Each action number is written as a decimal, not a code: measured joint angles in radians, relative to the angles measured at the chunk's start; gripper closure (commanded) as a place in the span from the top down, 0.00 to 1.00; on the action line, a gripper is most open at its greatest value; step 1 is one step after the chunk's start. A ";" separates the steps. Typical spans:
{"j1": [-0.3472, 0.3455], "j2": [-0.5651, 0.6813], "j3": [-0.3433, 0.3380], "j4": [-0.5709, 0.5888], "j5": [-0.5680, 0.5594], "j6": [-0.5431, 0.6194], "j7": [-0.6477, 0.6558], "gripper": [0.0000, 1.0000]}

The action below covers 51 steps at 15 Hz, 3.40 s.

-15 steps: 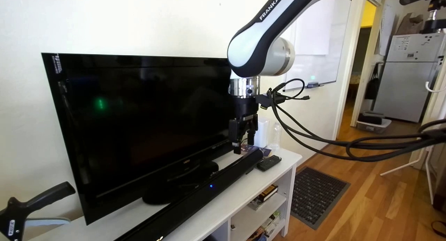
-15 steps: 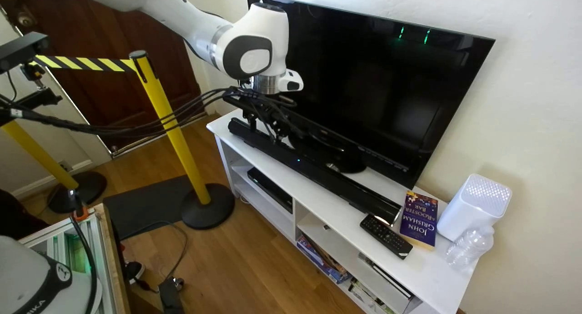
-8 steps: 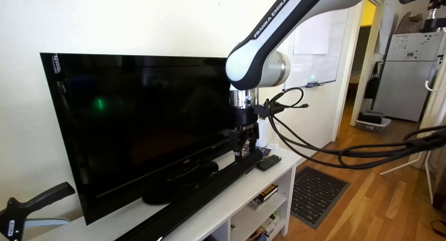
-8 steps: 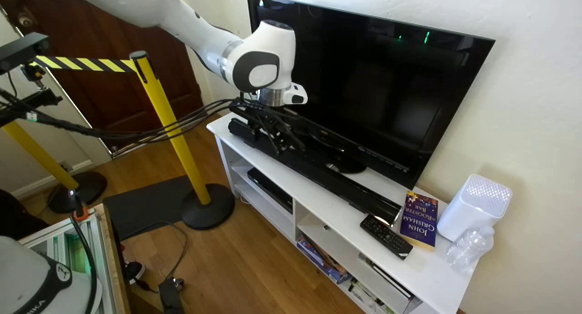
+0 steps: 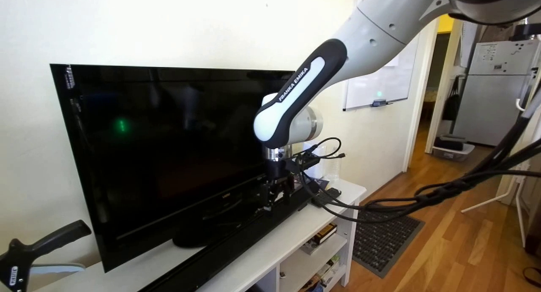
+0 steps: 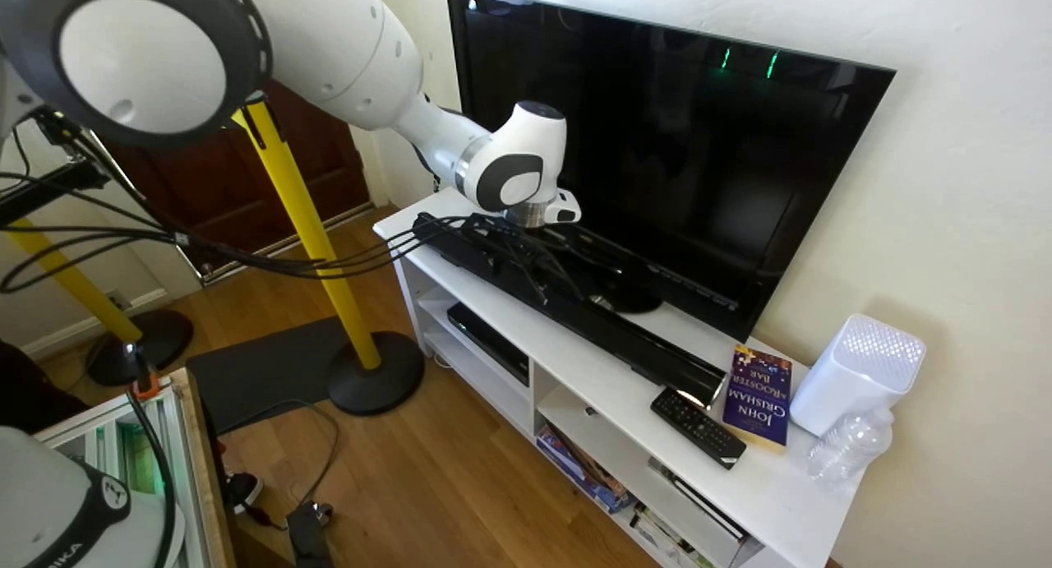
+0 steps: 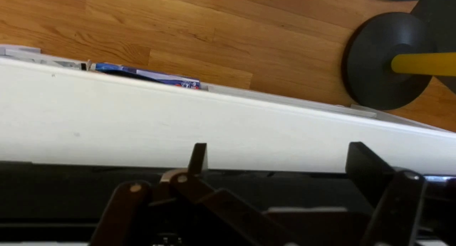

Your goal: Press the button on the black object

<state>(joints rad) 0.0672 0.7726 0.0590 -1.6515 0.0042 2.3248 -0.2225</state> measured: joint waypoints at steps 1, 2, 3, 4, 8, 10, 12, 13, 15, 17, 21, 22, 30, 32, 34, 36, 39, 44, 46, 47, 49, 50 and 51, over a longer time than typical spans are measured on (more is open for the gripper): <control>0.004 0.028 0.000 0.045 -0.007 0.001 0.000 1.00; 0.008 0.052 0.001 0.088 -0.012 0.001 0.000 0.91; 0.012 0.073 0.001 0.125 -0.015 0.001 0.000 0.74; 0.014 0.091 0.000 0.160 -0.020 0.001 0.000 0.68; 0.016 0.150 0.001 0.257 -0.025 0.031 0.001 0.38; 0.017 0.177 0.005 0.287 -0.025 0.059 0.001 0.24; 0.018 0.195 0.007 0.304 -0.025 0.071 0.001 0.34; 0.017 0.195 0.007 0.304 -0.025 0.071 0.001 0.26; 0.016 0.195 0.007 0.304 -0.025 0.071 0.001 0.24; 0.016 0.195 0.007 0.304 -0.025 0.071 0.001 0.05; 0.014 0.196 0.013 0.304 -0.025 0.097 -0.001 0.00; 0.013 0.198 0.016 0.304 -0.025 0.109 -0.001 0.00; 0.010 0.227 0.023 0.304 -0.025 0.163 -0.010 0.00; 0.008 0.234 0.023 0.304 -0.025 0.170 -0.013 0.00; 0.007 0.241 0.023 0.304 -0.025 0.181 -0.015 0.00; 0.006 0.247 0.023 0.304 -0.025 0.191 -0.016 0.00; 0.005 0.256 0.023 0.304 -0.025 0.221 -0.016 0.00; 0.004 0.264 0.014 0.304 -0.025 0.257 -0.016 0.00; 0.004 0.264 0.011 0.305 -0.025 0.257 -0.016 0.00; 0.004 0.265 0.010 0.305 -0.025 0.257 -0.016 0.00; 0.004 0.265 0.009 0.305 -0.025 0.257 -0.016 0.00; 0.003 0.266 0.009 0.305 -0.025 0.257 -0.016 0.00; 0.003 0.266 0.009 0.305 -0.025 0.257 -0.016 0.00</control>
<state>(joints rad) 0.0702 1.0385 0.0679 -1.3465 -0.0209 2.5822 -0.2384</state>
